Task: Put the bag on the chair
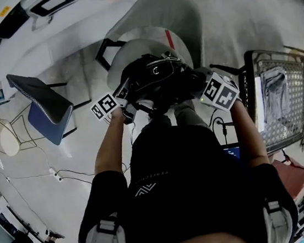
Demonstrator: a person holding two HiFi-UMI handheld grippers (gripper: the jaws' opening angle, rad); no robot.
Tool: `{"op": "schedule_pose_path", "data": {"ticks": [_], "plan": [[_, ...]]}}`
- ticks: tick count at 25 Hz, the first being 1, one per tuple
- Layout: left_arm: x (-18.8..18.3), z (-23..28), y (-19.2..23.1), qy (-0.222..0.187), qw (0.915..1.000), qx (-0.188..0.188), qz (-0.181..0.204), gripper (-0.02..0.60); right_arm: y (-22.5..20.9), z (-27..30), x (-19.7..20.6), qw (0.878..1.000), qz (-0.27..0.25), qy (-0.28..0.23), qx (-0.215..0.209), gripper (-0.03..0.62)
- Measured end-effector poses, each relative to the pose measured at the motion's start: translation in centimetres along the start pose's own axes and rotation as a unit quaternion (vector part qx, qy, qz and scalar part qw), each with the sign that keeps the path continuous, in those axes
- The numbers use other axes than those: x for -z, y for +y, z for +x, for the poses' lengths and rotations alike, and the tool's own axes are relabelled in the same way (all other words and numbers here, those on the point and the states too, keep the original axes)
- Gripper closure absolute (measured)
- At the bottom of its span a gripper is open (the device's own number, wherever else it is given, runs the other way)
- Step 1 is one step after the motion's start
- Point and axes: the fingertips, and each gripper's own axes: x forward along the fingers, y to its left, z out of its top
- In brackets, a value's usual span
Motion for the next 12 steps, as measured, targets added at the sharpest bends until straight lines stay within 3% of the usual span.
{"op": "schedule_pose_path", "data": {"ticks": [12], "plan": [[0.7, 3.3, 1.0, -0.005, 0.9993, -0.036, 0.007, 0.334, -2.8, 0.7, 2.3, 1.0, 0.02, -0.009, -0.003, 0.427]]}}
